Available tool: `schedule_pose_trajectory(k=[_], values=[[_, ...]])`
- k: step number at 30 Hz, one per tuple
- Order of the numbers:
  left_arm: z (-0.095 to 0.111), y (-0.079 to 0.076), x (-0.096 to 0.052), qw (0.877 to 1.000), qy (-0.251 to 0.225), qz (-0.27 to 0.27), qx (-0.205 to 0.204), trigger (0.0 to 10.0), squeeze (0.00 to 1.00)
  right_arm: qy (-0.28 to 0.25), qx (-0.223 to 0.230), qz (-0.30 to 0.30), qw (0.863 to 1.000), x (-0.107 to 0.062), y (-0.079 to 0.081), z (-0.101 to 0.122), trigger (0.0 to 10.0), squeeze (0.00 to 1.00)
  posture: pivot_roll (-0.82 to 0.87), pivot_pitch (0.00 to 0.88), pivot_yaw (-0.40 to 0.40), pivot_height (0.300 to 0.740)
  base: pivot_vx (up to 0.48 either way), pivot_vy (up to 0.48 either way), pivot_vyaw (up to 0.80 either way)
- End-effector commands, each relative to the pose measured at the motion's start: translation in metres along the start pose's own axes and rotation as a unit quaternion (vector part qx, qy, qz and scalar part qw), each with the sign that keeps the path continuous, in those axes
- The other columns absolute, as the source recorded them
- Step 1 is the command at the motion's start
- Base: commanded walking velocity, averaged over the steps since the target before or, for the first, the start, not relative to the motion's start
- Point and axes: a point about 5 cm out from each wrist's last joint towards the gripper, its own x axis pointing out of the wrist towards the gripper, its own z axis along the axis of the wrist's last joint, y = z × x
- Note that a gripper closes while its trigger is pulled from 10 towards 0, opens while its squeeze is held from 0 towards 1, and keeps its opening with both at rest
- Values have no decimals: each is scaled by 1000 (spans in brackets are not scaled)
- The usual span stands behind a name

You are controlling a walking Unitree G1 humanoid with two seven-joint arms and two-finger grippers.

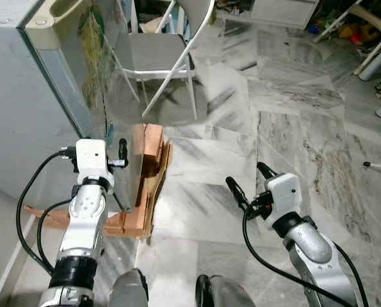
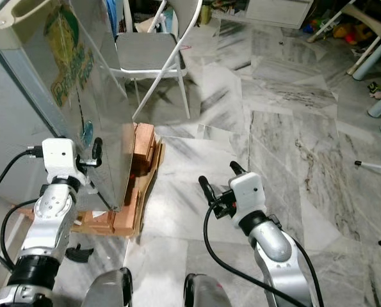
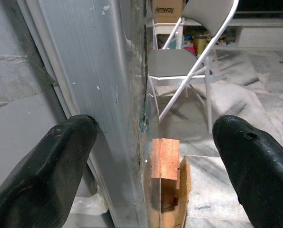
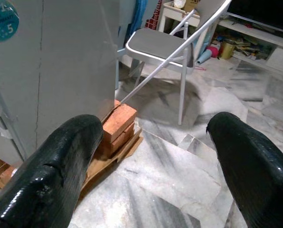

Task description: Restocking fridge

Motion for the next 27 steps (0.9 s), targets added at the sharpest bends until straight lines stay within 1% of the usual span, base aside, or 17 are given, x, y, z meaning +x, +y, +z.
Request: schedule_pose_trajectory(k=[1,5,12,15,16,17,18,19,20,24,27], values=[[7,9,4,1000,-16,22,8,10000,0,3,-2,0,1000,-1,-1,-2,10000,0,7,137,-60,740,0,0,0],[5,12,4,999,-10,34,14,10000,0,4,-1,2,1000,0,0,-2,10000,0,10,140,-58,740,0,0,0],[5,12,6,1000,-14,25,6,10000,0,5,1,2,1000,-1,1,-3,10000,0,11,143,-58,740,0,0,0],[11,3,10,1000,-28,-6,2,10000,0,7,1,2,1000,-1,1,-4,10000,0,11,142,-58,740,0,0,0],[15,-4,12,999,-37,-25,2,10000,0,7,-8,-6,1000,-1,0,-3,10000,0,12,142,-57,740,0,0,0],[15,-4,12,999,-37,-25,2,10000,0,7,-8,-6,1000,-1,0,-3,10000,0,12,142,-57,740,0,0,0],[17,-7,12,999,-41,-35,1,10000,0,6,-17,-15,1000,-1,-2,-3,10000,0,12,142,-57,740,0,0,0],[22,-13,14,997,-50,-55,1,10000,0,12,-33,-38,999,-3,-6,-3,10000,0,11,143,-59,740,0,0,0],[24,-16,15,996,-54,-65,-1,10000,0,17,-36,-37,998,-4,-6,-4,10000,0,8,144,-58,740,0,0,0],[27,-22,15,994,-60,-87,0,10000,0,21,-29,-28,999,-8,-5,-6,10000,0,7,145,-55,740,0,0,0],[26,-22,16,994,-60,-89,-1,10000,0,19,-22,-30,999,-8,-5,-6,10000,0,6,146,-55,740,0,0,0]])
